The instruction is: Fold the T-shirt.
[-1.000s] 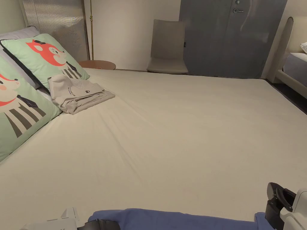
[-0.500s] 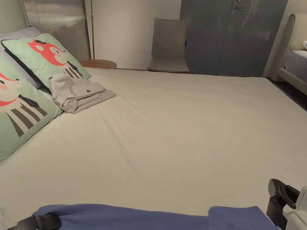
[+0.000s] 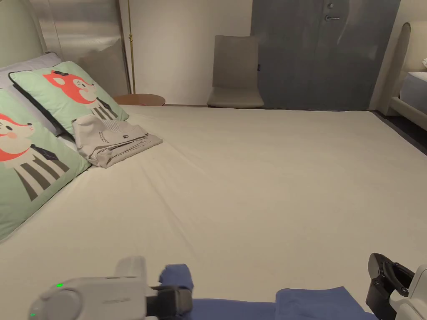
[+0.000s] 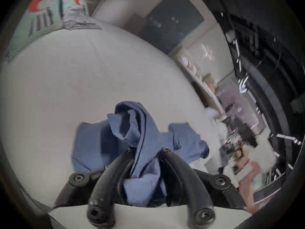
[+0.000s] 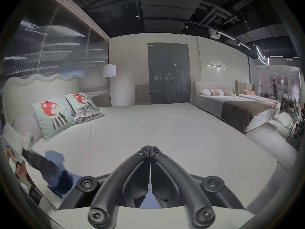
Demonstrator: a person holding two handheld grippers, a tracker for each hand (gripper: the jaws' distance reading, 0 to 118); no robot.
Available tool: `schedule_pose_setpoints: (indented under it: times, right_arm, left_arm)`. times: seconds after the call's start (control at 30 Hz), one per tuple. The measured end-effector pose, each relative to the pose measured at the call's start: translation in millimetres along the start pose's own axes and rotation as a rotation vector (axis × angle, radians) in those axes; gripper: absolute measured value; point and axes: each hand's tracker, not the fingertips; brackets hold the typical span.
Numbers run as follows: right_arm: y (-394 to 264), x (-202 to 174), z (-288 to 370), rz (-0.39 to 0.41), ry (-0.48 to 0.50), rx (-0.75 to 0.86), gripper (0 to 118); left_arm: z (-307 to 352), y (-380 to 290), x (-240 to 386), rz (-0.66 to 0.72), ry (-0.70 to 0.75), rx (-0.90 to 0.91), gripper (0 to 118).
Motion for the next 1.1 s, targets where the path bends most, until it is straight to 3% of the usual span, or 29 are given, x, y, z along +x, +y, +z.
schedule_pose_setpoints:
  times: [0.13,0.17,0.23,0.3,0.37,0.4,0.43,0.47,0.5,0.53,0.63,0.8,0.93,1.03,1.1]
  right_arm:
    - [-1,17,9,-0.013,-0.029,0.006,1]
    - [-1,21,11,-0.016,-0.036,0.009,1]
    - [-2,29,14,-0.028,-0.044,0.011,1]
    - [-3,34,15,-0.039,-0.052,0.013,1]
    - [-5,37,15,-0.051,-0.055,0.010,1]
    - [-7,39,14,-0.058,-0.054,0.008,1]
    - [-8,40,13,-0.067,-0.052,0.006,1]
    - [-10,40,13,-0.074,-0.051,0.004,1]
    - [-12,41,13,-0.082,-0.049,0.002,1]
    - [-13,40,12,-0.089,-0.046,-0.002,1]
    - [-16,40,10,-0.106,-0.034,-0.014,1]
    - [-19,43,10,-0.111,-0.032,-0.019,1]
    - [-18,48,14,-0.113,-0.045,-0.015,1]
    - [-18,53,15,-0.115,-0.059,-0.013,1]
    - [-18,55,15,-0.117,-0.066,-0.015,1]
  left_arm:
    - [-58,-22,31,-0.076,0.121,-0.092,10]
    - [-67,-27,35,-0.109,0.143,-0.096,19]
    - [-70,-34,41,-0.111,0.122,-0.093,68]
    - [-59,-35,46,-0.095,0.039,-0.044,101]
    - [-38,-30,48,-0.092,-0.005,0.059,101]
    - [-28,-28,47,-0.082,-0.009,0.117,97]
    - [-18,-28,44,-0.060,0.002,0.195,83]
    - [-12,-28,41,-0.040,0.041,0.266,58]
    - [-12,-27,41,-0.039,0.116,0.305,13]
    - [-15,-30,40,-0.070,0.225,0.323,1]
    - [-39,-45,42,-0.224,0.467,0.297,0]
    - [-85,-77,56,-0.284,0.421,0.133,0]
    - [-114,-95,91,-0.439,0.492,0.153,0]
    - [-123,-95,107,-0.418,0.369,0.129,0]
    - [-132,-95,115,-0.446,0.389,0.130,0]
